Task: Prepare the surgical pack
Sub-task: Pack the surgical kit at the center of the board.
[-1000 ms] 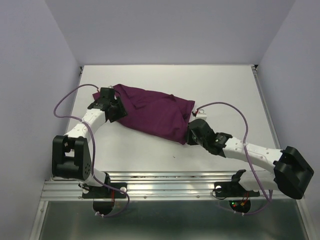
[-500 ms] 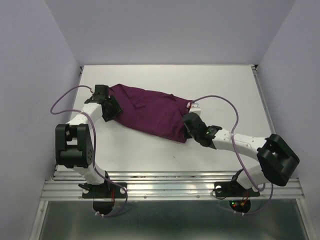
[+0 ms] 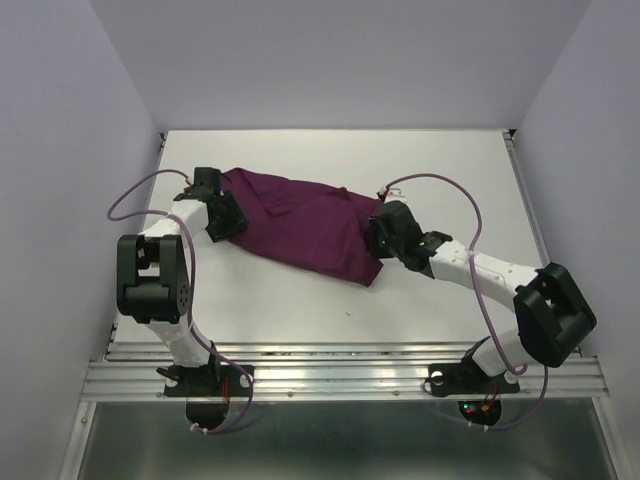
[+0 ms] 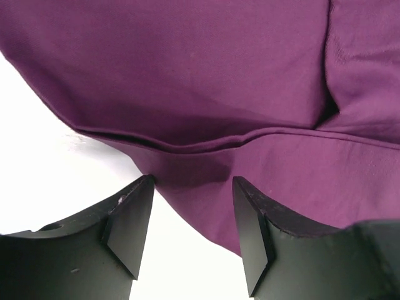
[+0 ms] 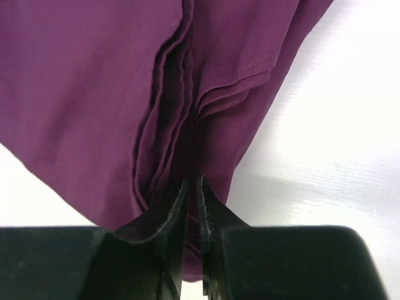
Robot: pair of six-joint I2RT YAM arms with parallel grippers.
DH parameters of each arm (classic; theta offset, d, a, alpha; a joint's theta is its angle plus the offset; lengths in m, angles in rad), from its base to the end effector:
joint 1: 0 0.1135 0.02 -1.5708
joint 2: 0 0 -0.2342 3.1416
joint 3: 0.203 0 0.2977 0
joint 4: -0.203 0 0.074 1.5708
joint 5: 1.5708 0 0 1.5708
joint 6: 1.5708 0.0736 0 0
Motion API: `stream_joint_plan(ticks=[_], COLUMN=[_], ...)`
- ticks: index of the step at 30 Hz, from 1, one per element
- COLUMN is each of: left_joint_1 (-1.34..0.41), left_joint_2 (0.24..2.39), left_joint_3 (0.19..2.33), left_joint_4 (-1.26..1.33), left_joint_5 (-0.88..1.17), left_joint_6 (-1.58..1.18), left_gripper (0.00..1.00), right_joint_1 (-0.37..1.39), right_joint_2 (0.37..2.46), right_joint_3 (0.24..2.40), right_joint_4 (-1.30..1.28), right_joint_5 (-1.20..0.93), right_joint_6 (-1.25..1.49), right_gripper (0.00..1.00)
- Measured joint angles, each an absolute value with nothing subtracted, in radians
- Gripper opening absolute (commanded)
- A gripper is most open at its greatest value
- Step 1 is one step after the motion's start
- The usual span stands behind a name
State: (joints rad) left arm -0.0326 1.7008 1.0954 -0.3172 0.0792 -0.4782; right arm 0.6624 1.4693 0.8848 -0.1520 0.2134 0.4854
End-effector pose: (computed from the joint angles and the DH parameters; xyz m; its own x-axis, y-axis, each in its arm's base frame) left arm 0.4128 -0.0193 0.1117 -0.7443 -0.4347 -0.5070 -0.2954 0.8951 -0.3338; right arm 0.3098 0.2218 0.1376 -0.6912 0.0392 -0.7216 -0.1751 0.9597 0.2198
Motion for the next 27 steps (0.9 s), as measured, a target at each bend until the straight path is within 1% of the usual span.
stream_joint_plan(ticks=[5, 6, 8, 9, 10, 11, 12, 13, 14, 18, 24, 27], left_joint_1=[-0.033, -0.033, -0.033, -0.033, -0.033, -0.033, -0.033, -0.033, -0.033, -0.036, -0.038, -0.038], left_joint_2=[1.704, 1.707, 1.715, 1.721, 1.728, 1.741, 1.752, 1.756, 1.766, 1.777, 1.768, 1.740], left_joint_3=[1.107, 1.112, 1.118, 1.121, 1.123, 1.126, 1.128, 1.128, 1.128, 1.128, 1.126, 1.118], left_joint_4=[-0.333, -0.336, -0.336, -0.336, -0.336, -0.336, -0.335, -0.335, -0.336, -0.338, -0.340, -0.344], left_joint_5=[0.049, 0.043, 0.027, 0.020, 0.015, 0.008, 0.002, 0.001, -0.001, -0.006, -0.018, -0.027], left_joint_6=[-0.471, -0.472, -0.473, -0.473, -0.473, -0.474, -0.475, -0.472, -0.480, -0.474, -0.480, -0.483], left_gripper=[0.63, 0.63, 0.58, 0.53, 0.40, 0.32, 0.14, 0.03, 0.00, 0.00, 0.00, 0.00], right_joint_1=[0.662, 0.662, 0.660, 0.658, 0.656, 0.652, 0.647, 0.638, 0.629, 0.603, 0.596, 0.596], right_joint_2=[1.396, 1.387, 1.377, 1.376, 1.376, 1.376, 1.376, 1.377, 1.381, 1.422, 1.506, 1.533], right_joint_3=[0.885, 0.887, 0.891, 0.893, 0.894, 0.894, 0.894, 0.894, 0.895, 0.928, 1.008, 1.040], right_joint_4=[-0.174, -0.175, -0.176, -0.176, -0.175, -0.176, -0.179, -0.180, -0.181, -0.191, -0.189, -0.190], right_joint_5=[0.225, 0.228, 0.230, 0.230, 0.229, 0.225, 0.221, 0.213, 0.202, 0.154, 0.099, 0.083], right_joint_6=[0.486, 0.486, 0.486, 0.486, 0.486, 0.484, 0.482, 0.480, 0.478, 0.461, 0.429, 0.419], right_gripper=[0.21, 0.25, 0.31, 0.45, 0.52, 0.64, 0.70, 0.73, 0.76, 0.76, 0.72, 0.71])
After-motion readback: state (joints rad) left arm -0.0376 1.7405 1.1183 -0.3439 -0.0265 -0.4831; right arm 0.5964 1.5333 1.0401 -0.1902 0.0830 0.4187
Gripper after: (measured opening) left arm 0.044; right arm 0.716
